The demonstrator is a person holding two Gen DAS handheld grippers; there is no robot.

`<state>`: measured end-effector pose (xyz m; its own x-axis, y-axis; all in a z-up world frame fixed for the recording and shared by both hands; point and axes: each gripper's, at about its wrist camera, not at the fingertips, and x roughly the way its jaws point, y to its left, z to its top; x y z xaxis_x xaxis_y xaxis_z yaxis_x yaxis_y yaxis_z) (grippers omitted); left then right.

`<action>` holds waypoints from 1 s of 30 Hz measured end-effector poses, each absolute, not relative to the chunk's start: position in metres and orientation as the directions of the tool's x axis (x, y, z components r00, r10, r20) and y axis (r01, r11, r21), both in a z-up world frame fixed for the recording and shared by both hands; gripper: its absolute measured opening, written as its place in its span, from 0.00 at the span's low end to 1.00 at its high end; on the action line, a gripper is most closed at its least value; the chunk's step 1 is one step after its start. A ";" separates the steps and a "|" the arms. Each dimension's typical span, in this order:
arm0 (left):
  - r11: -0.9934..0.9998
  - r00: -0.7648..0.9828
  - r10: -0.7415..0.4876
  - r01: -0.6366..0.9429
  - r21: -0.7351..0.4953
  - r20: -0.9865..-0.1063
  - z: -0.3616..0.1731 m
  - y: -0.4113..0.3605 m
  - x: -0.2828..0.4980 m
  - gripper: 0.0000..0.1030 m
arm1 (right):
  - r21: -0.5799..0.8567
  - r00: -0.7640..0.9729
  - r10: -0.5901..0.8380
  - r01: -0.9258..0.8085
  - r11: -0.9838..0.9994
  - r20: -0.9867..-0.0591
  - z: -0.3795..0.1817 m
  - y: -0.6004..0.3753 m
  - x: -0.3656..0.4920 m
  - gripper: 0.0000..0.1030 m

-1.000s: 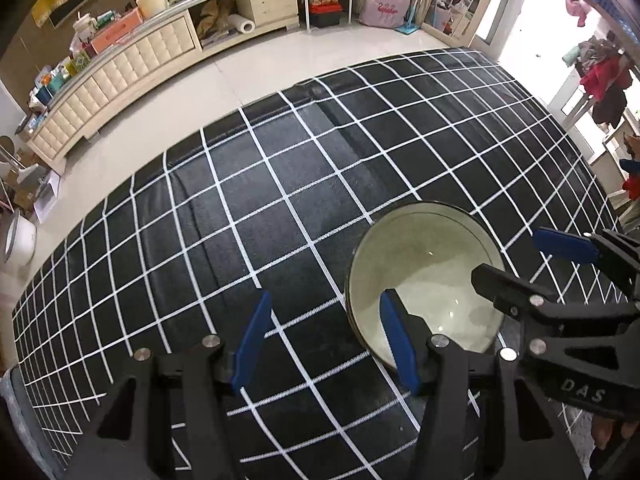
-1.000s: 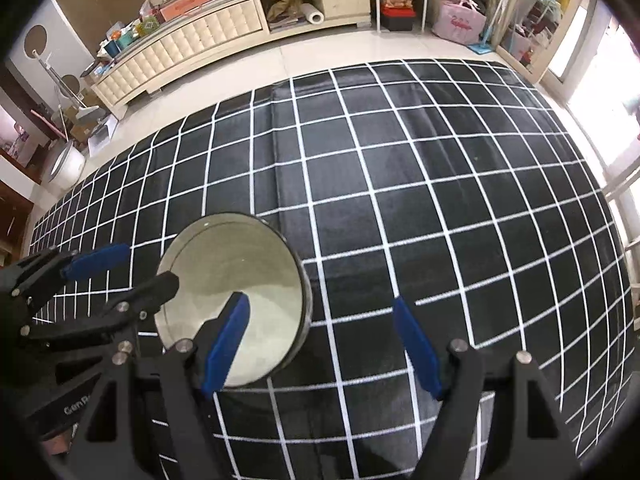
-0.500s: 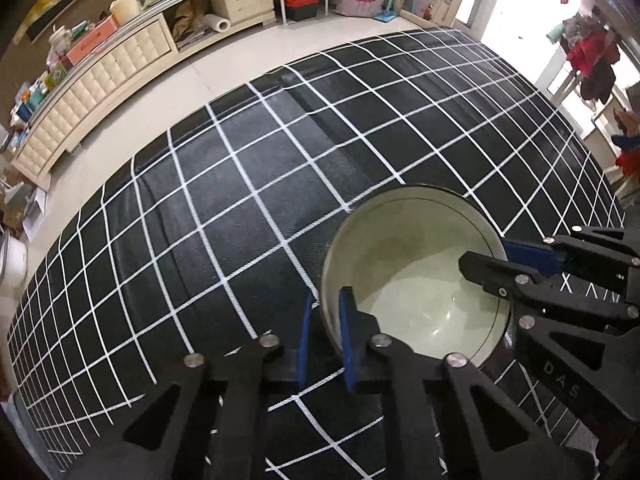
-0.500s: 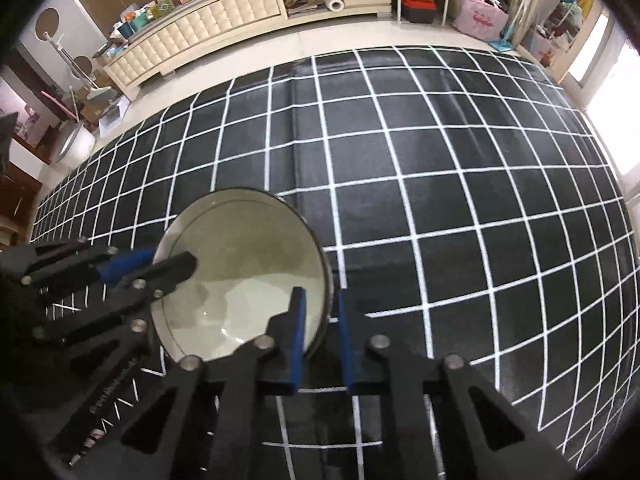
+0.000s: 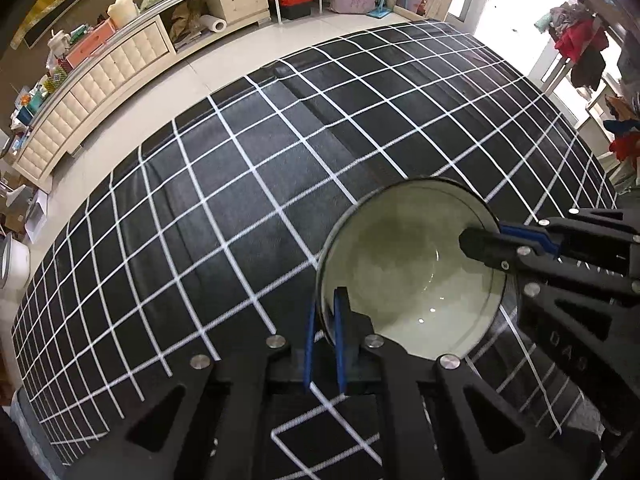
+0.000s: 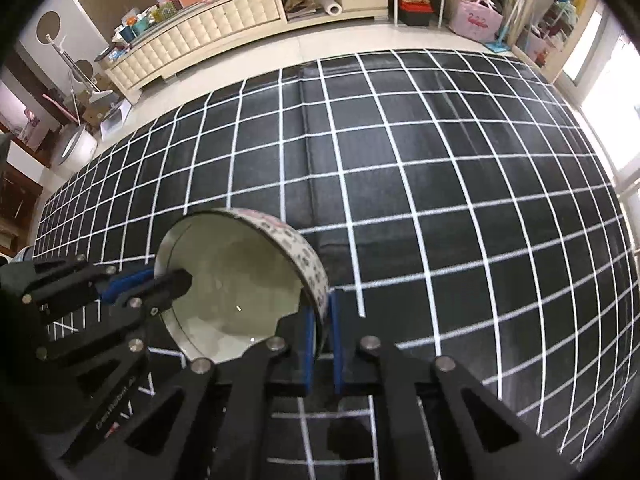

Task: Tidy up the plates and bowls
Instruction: 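Grasp the patterned bowl rim with both grippers and lift it, then carry the patterned bowl with both grippers toward the white bowls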

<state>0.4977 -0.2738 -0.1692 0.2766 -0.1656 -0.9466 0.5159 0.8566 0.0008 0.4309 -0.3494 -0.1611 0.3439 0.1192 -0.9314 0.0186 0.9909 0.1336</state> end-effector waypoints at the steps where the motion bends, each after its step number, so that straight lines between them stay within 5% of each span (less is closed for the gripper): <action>1: 0.858 0.277 -0.170 0.514 -0.004 -0.946 -0.166 -0.273 0.496 0.06 | 0.123 0.339 0.112 0.012 0.992 -0.934 -0.159 -0.346 0.428 0.10; 30: 0.915 0.419 -0.103 0.395 0.079 -0.902 -0.064 -0.158 0.366 0.06 | 0.154 0.415 0.197 -0.135 0.979 -0.888 -0.081 -0.249 0.333 0.09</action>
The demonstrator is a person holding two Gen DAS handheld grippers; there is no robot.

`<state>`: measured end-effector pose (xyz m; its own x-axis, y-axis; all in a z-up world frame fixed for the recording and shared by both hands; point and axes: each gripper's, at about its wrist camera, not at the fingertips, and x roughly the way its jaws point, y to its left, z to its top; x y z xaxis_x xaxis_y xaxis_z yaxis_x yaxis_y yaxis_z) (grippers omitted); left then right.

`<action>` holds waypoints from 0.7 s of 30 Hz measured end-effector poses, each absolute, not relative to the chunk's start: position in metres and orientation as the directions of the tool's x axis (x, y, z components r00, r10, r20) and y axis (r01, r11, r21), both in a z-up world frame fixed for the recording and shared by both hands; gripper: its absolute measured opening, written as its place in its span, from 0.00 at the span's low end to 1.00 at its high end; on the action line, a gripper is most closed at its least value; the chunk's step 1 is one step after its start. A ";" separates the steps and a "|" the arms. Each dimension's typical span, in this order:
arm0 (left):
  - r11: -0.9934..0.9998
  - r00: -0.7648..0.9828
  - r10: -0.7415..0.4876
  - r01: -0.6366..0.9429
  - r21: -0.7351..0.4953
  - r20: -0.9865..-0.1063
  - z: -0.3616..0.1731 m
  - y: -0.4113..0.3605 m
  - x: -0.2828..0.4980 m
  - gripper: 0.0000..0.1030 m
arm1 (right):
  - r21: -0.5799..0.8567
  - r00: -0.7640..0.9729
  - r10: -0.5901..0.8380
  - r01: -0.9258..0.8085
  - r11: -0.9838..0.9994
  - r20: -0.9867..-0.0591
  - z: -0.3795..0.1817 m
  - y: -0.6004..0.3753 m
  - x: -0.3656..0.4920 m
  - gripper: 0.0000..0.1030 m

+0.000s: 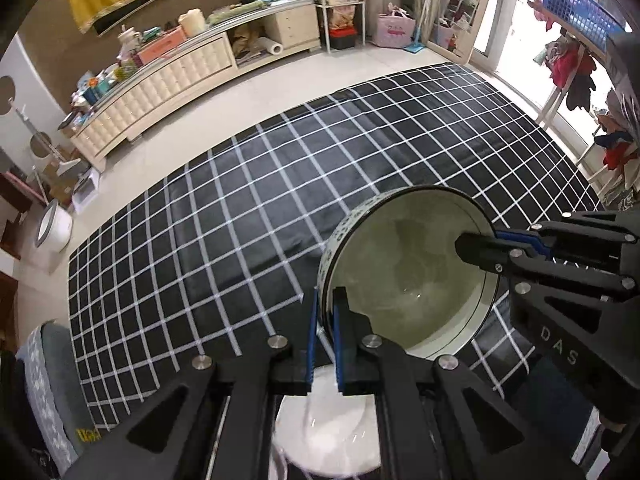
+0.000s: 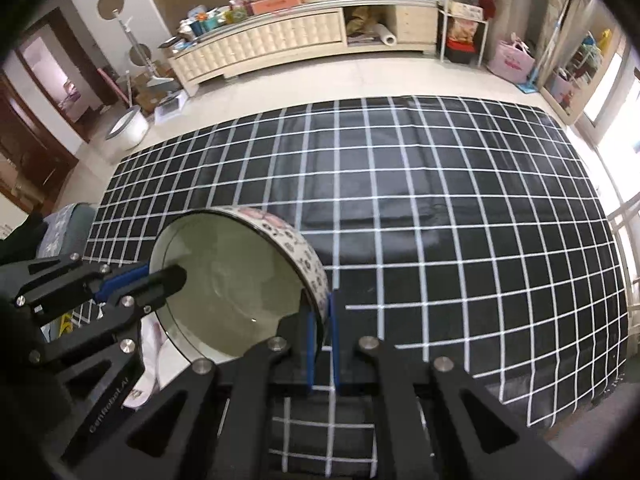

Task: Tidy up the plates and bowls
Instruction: 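Carry the patterned bowl with both grippers toward the white bowls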

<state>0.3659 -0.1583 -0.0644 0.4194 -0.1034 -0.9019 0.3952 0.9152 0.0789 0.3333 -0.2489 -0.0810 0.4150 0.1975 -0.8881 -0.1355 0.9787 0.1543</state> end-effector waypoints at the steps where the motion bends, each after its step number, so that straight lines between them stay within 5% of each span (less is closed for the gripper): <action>1: 0.917 0.423 -0.097 0.389 0.084 -0.901 -0.064 -0.154 0.361 0.06 | 0.157 0.413 0.202 -0.140 0.978 -0.888 -0.082 -0.245 0.329 0.09; 21: 0.955 0.333 -0.044 0.291 0.058 -0.942 -0.116 -0.086 0.291 0.06 | 0.183 0.249 0.235 -0.215 0.959 -0.940 -0.141 -0.181 0.293 0.09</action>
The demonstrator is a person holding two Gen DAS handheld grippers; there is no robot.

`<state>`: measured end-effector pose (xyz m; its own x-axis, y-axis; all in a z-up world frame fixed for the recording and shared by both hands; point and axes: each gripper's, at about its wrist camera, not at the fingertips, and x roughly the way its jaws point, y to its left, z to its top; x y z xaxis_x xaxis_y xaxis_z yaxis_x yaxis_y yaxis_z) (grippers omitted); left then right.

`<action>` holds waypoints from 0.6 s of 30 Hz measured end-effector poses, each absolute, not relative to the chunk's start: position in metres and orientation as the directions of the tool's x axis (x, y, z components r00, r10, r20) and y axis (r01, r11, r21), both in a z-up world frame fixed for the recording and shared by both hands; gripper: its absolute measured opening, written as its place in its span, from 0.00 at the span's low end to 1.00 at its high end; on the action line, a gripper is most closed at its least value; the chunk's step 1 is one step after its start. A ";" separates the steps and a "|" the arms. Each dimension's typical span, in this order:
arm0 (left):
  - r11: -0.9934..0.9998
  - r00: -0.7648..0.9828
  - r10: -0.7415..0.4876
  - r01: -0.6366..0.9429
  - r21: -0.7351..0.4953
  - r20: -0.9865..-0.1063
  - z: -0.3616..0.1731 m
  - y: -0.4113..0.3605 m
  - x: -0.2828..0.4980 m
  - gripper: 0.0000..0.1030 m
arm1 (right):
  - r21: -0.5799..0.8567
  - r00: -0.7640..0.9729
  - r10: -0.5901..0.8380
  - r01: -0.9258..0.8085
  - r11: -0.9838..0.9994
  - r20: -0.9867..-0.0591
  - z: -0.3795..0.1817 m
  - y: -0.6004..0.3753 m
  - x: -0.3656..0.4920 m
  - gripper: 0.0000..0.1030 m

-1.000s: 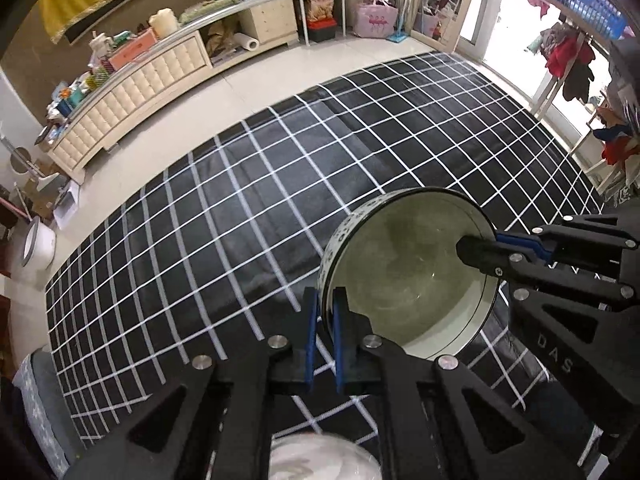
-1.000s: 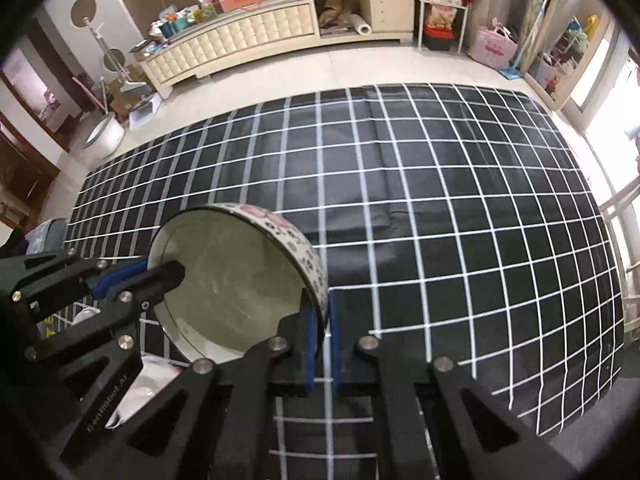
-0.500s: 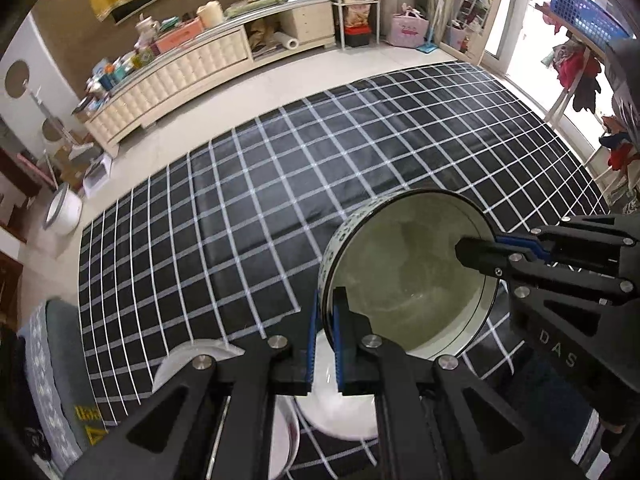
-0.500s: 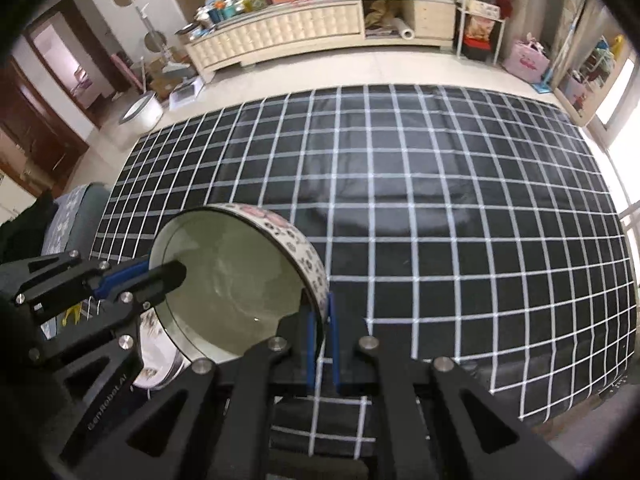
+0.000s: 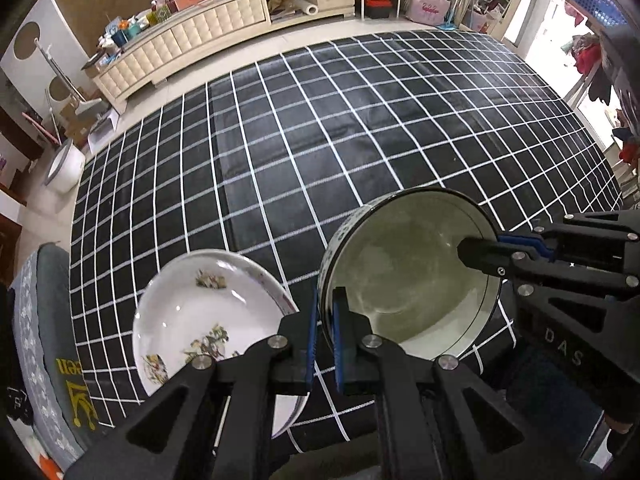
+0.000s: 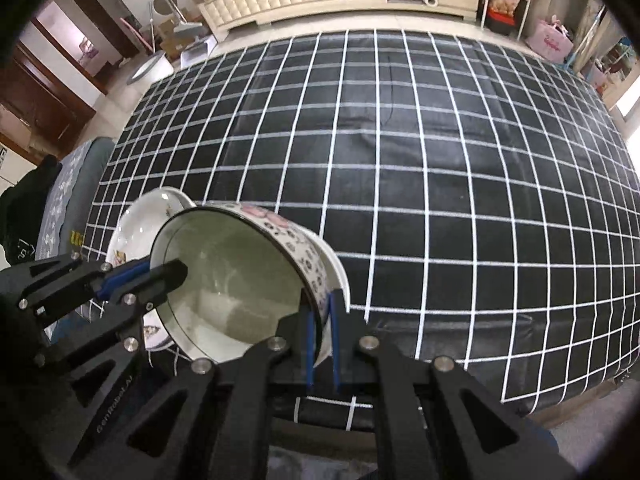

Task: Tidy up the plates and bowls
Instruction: 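Carry the patterned bowl with both grippers toward the white bowls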

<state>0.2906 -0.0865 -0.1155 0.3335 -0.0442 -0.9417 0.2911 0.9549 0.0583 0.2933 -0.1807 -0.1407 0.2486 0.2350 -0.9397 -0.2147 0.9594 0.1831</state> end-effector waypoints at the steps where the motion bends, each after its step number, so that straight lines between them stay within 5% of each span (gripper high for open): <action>1: 0.955 0.326 -0.044 0.293 0.057 -0.944 -0.118 -0.086 0.290 0.06 | 0.182 0.240 0.233 -0.217 0.959 -0.942 -0.143 -0.180 0.294 0.09; 18: 0.957 0.293 -0.064 0.290 0.025 -0.954 -0.135 -0.084 0.286 0.07 | 0.125 0.214 0.182 -0.255 0.959 -0.960 -0.154 -0.170 0.291 0.10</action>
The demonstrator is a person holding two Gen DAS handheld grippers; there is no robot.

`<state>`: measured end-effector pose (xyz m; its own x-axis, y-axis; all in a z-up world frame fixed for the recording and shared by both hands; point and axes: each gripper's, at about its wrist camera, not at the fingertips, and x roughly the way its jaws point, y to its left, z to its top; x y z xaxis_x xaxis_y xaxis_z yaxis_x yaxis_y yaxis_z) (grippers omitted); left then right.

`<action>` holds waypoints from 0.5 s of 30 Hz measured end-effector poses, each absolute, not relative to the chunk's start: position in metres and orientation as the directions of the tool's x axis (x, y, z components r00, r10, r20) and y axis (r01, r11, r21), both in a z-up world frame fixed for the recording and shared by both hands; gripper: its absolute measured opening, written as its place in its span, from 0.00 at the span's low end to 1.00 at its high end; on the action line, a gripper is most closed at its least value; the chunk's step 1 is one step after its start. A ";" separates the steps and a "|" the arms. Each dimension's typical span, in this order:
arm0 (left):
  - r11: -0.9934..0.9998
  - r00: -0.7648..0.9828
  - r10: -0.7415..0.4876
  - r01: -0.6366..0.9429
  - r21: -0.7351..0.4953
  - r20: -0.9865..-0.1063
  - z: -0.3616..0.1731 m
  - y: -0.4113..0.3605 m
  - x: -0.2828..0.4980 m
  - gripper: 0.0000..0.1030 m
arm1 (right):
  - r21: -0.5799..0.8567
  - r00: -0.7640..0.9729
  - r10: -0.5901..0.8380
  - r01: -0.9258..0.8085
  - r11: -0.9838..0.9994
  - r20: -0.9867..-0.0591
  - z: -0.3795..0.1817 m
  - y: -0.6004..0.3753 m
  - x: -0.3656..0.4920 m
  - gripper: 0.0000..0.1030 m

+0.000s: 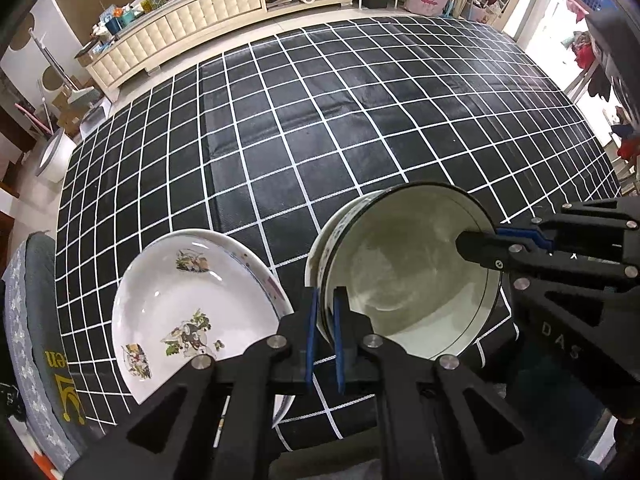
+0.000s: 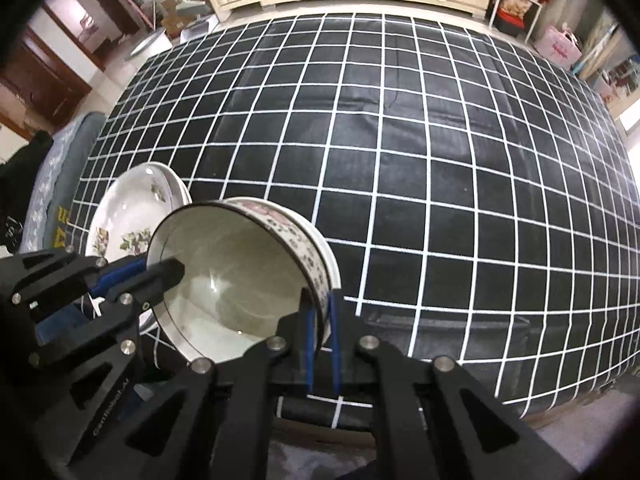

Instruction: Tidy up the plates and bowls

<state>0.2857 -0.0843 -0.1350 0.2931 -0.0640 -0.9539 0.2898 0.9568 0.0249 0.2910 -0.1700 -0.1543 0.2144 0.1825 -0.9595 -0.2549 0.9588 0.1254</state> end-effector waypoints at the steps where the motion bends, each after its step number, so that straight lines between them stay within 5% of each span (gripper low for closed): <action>1: 0.957 0.290 -0.066 0.290 0.022 -0.955 -0.135 -0.084 0.286 0.09 | 0.126 0.211 0.181 -0.253 0.959 -0.961 -0.154 -0.170 0.292 0.10; 8: 0.951 0.335 -0.092 0.310 0.018 -0.938 -0.115 -0.082 0.285 0.12 | 0.098 0.215 0.155 -0.257 0.961 -0.964 -0.152 -0.171 0.295 0.12; 10: 0.950 0.347 -0.087 0.312 0.027 -0.934 -0.110 -0.082 0.286 0.20 | 0.087 0.221 0.145 -0.251 0.964 -0.964 -0.151 -0.172 0.295 0.17; 13: 0.952 0.352 -0.083 0.305 0.031 -0.932 -0.108 -0.078 0.288 0.24 | 0.075 0.241 0.135 -0.241 0.968 -0.961 -0.147 -0.174 0.294 0.31; 15: 0.955 0.349 -0.082 0.294 0.026 -0.933 -0.110 -0.075 0.290 0.24 | 0.068 0.263 0.131 -0.236 0.969 -0.956 -0.144 -0.178 0.294 0.53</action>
<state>0.2900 -0.0746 -0.1103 0.3494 -0.0825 -0.9333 0.2943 0.9554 0.0258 0.2942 -0.1782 -0.1436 0.2630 0.1307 -0.9559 -0.2359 0.9694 0.0676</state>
